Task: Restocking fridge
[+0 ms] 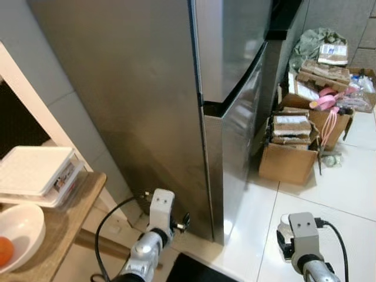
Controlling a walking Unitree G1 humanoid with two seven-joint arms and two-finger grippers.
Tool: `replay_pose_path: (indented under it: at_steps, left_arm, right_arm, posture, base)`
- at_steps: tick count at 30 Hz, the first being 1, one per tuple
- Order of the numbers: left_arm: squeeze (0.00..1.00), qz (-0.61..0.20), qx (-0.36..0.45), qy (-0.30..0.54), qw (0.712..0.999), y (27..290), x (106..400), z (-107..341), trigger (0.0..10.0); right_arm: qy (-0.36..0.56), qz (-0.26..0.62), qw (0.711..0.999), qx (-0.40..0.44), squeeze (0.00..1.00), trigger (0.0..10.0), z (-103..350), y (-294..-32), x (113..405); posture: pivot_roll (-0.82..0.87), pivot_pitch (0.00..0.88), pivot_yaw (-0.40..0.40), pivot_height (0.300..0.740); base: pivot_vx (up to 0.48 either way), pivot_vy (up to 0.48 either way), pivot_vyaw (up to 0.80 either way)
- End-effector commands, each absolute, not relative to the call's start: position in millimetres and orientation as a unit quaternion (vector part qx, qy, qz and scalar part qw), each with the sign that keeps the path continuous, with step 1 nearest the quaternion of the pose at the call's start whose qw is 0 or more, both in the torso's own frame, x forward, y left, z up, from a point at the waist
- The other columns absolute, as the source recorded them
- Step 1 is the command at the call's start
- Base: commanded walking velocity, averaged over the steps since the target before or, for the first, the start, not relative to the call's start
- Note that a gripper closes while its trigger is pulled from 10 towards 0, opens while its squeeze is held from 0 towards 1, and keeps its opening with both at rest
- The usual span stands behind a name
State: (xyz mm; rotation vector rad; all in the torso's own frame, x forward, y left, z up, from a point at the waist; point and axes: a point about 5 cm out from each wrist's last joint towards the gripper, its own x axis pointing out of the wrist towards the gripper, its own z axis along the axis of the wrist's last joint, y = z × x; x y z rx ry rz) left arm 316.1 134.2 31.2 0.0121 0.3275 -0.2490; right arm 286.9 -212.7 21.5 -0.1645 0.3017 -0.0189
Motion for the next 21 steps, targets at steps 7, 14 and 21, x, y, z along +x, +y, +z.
replay_pose_path:
  at_steps: [7,14,21]
  left_arm:
    - [0.0,-0.123,0.03,0.184,0.975,124,304,20,10.0]
    - [0.0,-0.107,0.002,0.187,0.977,128,303,21,10.0]
    - [0.0,-0.082,-0.011,0.187,0.979,117,293,16,10.0]
  right_arm:
    - [0.151,0.006,0.984,-0.096,0.0,10.0,20,-217,283]
    - [0.149,0.037,0.983,-0.103,0.0,10.0,19,-201,286]
    - [0.154,0.087,0.976,-0.129,0.0,10.0,22,-197,292]
  posture:
    - [-0.11,0.12,0.085,0.74]
    - [-0.1,0.119,0.072,0.74]
    - [-0.11,0.1,-0.051,0.74]
  base:
    - [0.0,0.0,0.0]
    - [0.0,0.0,0.0]
    - [0.0,0.0,0.0]
